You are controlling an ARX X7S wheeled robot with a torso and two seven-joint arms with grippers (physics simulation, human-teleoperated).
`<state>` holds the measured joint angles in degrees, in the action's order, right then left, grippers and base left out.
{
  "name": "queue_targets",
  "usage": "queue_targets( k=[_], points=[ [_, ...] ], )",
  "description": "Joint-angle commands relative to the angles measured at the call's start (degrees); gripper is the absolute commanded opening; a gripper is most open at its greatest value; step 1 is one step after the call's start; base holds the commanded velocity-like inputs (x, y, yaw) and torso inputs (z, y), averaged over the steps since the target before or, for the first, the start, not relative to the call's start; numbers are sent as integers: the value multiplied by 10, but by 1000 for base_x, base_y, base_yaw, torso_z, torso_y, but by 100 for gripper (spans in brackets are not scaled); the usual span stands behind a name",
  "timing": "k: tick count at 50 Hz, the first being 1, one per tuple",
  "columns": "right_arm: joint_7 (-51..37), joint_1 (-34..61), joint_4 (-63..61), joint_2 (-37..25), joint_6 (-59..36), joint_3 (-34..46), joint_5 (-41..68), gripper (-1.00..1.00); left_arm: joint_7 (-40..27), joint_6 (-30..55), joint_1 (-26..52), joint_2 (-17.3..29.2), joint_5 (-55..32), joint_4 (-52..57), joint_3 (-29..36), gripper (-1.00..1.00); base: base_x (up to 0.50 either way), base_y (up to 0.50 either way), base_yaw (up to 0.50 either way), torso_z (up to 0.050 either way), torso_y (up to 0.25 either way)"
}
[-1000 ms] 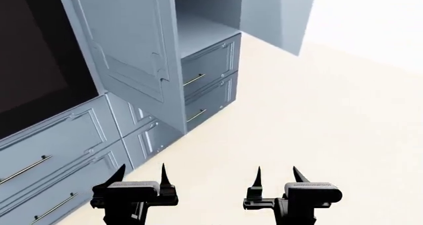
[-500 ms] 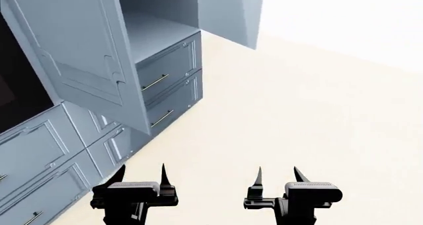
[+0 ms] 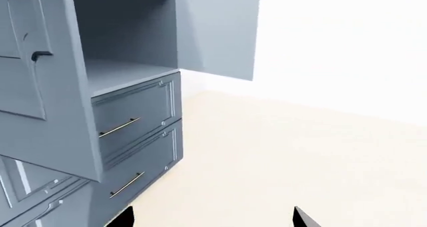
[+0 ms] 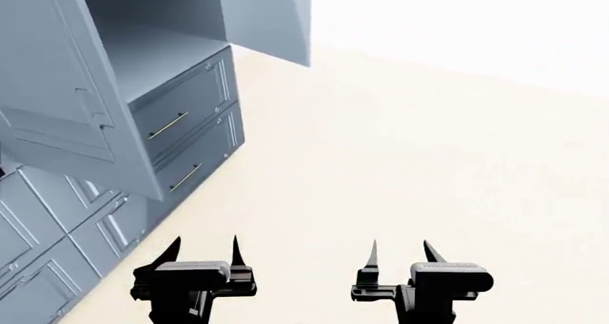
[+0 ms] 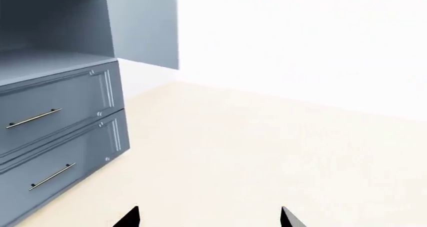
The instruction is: Pick the lemon from the counter and place it in the cabinet.
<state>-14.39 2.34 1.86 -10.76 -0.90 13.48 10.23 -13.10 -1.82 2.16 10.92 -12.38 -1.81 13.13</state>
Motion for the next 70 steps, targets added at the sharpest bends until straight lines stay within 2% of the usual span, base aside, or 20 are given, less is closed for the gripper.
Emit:
queue_targets(
  k=[1,66,70],
  points=[
    [-4,2,0,-2,-2,3,3,100,-3,0,0,3,-3,1,3,100,-31,63,-500,0,0],
    [-20,4,1,-14,3,20,15,100,-15,-6,8,14,-17,-7,18,100,-19,74,-500,0,0],
    [-20,-1,-2,-18,7,24,10,100,-16,-6,9,15,-18,-7,19,100,-1,29,-103,0,0]
  ],
)
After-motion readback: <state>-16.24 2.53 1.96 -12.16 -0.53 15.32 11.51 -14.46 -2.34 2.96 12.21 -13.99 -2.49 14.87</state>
